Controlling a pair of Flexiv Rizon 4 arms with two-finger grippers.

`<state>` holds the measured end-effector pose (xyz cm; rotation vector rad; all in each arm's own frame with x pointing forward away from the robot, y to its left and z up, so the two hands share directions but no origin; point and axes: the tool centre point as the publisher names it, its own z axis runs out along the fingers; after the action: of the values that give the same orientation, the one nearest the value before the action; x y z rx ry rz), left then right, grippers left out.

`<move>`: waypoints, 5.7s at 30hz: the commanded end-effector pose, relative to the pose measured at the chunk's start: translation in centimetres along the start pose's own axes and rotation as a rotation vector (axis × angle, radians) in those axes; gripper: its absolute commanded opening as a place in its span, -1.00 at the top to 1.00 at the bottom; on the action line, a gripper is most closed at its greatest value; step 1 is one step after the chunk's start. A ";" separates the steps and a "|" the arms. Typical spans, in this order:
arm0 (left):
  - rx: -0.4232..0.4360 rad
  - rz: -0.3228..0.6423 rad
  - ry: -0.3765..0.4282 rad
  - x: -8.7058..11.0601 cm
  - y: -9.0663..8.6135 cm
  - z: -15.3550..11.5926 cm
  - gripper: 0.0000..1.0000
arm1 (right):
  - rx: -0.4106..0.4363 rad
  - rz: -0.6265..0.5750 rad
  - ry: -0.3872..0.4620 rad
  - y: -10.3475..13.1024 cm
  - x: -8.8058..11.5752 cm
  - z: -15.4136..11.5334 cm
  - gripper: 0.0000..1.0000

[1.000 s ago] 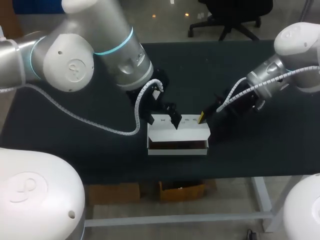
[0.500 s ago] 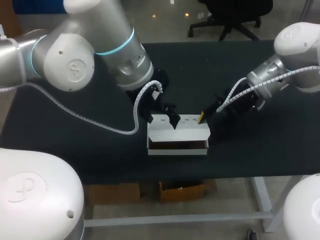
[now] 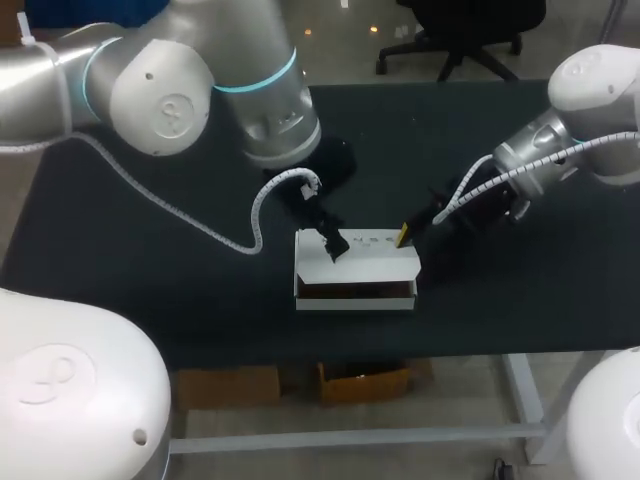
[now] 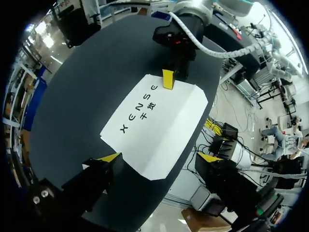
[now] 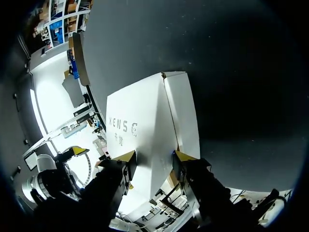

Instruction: Assemble the packaging by folding the flat box into shape, placing the metal phone stand inside, and closing the box properly

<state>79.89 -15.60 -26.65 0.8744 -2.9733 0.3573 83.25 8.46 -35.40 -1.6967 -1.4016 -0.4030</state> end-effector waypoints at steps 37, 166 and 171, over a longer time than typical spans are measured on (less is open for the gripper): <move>-0.074 0.401 -0.086 -0.3 -0.2 2.5 -0.07 | 0.005 -0.001 0.002 0.1 0.0 -0.1 0.13; -0.049 0.487 -0.340 -1.4 -0.8 7.0 -0.25 | 0.010 -0.011 0.000 0.1 0.1 0.1 0.16; -0.047 0.494 -0.366 -1.4 -0.9 7.3 -0.15 | 0.010 -0.010 -0.001 0.1 0.1 0.1 0.17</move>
<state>82.18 -16.97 -33.38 0.1914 -3.4865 0.1478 83.22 8.65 -35.39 -1.6896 -1.4115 -0.4044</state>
